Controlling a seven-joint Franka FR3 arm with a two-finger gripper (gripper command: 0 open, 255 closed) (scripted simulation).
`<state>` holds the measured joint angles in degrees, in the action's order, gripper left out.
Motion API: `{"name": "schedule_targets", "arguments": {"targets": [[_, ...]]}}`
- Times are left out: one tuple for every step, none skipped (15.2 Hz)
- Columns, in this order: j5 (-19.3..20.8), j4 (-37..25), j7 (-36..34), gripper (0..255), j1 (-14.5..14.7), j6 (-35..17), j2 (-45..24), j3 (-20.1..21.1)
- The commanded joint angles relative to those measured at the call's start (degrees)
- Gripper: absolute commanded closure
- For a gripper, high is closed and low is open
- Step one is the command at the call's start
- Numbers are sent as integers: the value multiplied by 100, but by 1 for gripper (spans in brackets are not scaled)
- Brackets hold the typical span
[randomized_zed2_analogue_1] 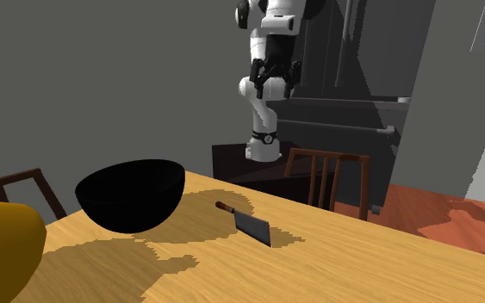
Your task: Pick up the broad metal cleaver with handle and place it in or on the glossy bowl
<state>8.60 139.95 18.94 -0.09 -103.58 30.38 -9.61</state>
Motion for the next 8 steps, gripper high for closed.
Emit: {"name": "schedule_targets", "arguments": {"targets": [[51,-121,345,0,1,-321,-361,-195],[57,-198,510,0,7,-474,-556,-287],[54,-283,677,0,15,-622,-756,-376],[39,-377,847,0,24,-766,-961,-462],[14,-480,1019,0,35,-904,-1170,-545],[-22,-590,1194,0,46,-1035,-1382,-623],[-70,-709,1372,0,59,-1160,-1598,-699],[-129,-836,1553,0,69,-1278,-1818,-768]]}}
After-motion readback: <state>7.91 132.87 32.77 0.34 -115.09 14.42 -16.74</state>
